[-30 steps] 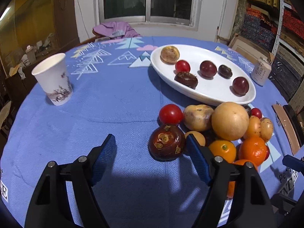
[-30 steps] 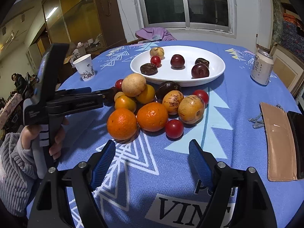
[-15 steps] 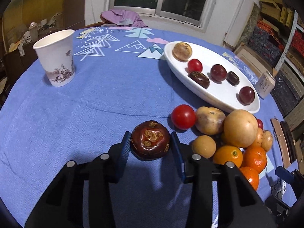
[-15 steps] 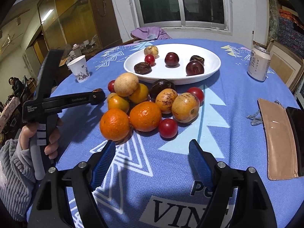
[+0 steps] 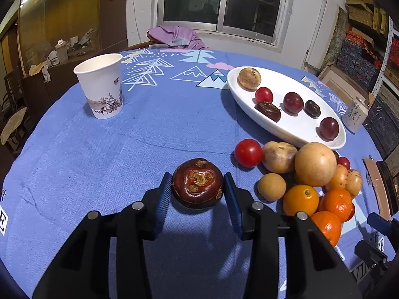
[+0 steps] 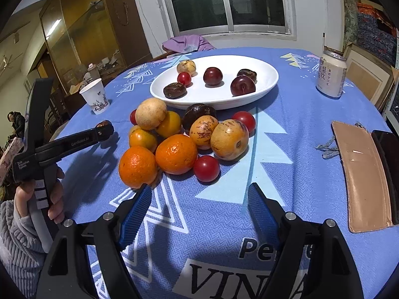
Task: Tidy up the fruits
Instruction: 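Grasp a wrinkled brown mangosteen with the left tool and lift it, then grasp a tangerine with the right tool while the left tool holds the mangosteen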
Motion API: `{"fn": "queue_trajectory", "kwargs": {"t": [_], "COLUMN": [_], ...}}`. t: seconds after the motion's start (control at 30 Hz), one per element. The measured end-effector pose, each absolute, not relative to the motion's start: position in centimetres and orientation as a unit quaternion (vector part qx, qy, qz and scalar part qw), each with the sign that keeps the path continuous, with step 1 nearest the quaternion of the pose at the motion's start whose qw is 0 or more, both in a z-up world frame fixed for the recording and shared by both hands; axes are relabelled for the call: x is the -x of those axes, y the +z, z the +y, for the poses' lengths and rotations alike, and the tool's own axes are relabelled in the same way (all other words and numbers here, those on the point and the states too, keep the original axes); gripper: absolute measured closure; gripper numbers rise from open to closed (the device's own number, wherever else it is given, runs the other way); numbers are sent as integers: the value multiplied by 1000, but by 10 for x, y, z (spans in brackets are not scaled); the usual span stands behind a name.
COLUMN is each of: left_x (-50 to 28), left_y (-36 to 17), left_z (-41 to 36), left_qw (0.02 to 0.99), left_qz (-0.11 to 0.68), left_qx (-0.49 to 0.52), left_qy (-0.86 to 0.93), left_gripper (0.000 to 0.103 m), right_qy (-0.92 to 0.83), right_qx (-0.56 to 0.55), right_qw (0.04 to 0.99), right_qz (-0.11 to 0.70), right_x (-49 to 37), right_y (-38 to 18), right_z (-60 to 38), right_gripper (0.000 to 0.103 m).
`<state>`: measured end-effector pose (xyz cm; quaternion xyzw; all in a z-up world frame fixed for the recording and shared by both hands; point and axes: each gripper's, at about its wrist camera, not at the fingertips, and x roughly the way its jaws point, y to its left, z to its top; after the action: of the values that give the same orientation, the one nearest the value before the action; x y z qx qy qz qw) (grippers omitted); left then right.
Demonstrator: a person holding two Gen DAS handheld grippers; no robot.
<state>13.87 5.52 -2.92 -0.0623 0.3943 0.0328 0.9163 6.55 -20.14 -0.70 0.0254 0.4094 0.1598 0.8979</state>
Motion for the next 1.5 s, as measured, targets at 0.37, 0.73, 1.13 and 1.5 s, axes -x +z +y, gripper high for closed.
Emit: {"fn": "queue_trajectory", "kwargs": {"t": [0.37,0.73,1.13,1.5], "left_x": [-137,-135,-137,-139], "left_y": [-31,-25,-26,-30], "left_z": [68,68,68,63], "left_qw": [914,916,913,911], "left_qz": [400,394,401,407], "left_qx": [65,66,73,61], "left_qy": [28,24,18,11], "left_gripper": [62,62,62,61], "right_qy": [167,169,238,239], "right_qx": [-20,43,31,-1], "right_qw": [902,911,875,867], "right_qz": [397,374,421,437], "right_x": [-60,-54,-78,-100], "right_y": [0,-2,-14,-22], "right_z": [-199,-178,-121,-113], "right_gripper": [22,26,43,56]}}
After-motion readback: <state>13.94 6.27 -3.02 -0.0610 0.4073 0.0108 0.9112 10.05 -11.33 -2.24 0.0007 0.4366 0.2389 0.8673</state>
